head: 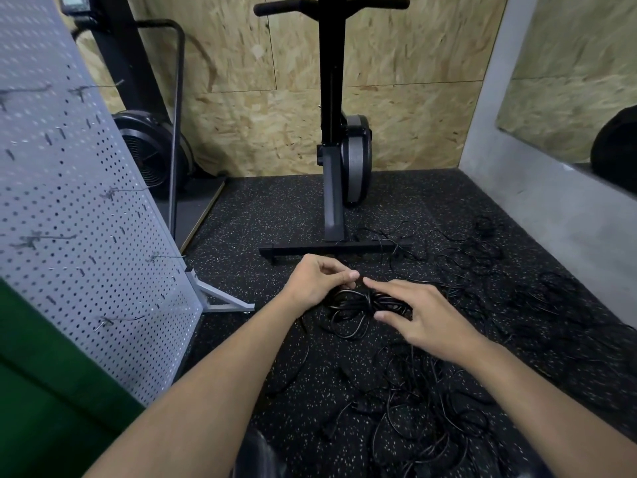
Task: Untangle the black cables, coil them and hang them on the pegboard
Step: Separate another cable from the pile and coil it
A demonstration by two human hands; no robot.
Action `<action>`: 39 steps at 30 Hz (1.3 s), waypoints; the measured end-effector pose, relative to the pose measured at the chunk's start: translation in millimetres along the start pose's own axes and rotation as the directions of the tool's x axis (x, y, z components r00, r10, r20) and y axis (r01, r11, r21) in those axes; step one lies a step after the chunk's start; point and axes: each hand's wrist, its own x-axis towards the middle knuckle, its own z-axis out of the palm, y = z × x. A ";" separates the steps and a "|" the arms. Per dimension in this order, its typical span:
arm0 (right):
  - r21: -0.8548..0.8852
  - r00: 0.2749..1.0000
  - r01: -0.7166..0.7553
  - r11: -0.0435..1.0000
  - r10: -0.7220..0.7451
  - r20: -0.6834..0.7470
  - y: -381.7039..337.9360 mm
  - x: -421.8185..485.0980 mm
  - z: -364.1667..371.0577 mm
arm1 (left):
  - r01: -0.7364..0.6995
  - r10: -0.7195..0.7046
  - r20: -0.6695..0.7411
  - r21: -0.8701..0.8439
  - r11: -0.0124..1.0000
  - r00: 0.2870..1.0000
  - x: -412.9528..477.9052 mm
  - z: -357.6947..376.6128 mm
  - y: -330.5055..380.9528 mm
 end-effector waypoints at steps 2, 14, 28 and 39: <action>0.104 0.998 -0.007 0.995 0.014 -0.066 -0.8 1.5 -3.2 | 0.075 -0.071 0.062 -0.073 0.994 0.996 -2.0 -1.1 -1.1; 0.530 0.837 -0.100 0.842 0.359 -0.413 14.6 7.7 -21.5 | 0.116 -0.147 0.200 0.160 0.980 0.969 -7.6 17.6 -13.9; -0.193 0.962 -0.239 0.952 0.204 -0.181 44.8 9.1 -3.7 | -0.447 0.428 0.189 0.612 0.652 0.884 -7.8 50.4 54.4; 0.245 0.991 -0.089 0.966 0.111 -0.075 -7.4 -2.1 -15.6 | -0.102 0.141 -0.173 0.218 0.971 0.975 2.0 17.3 28.8</action>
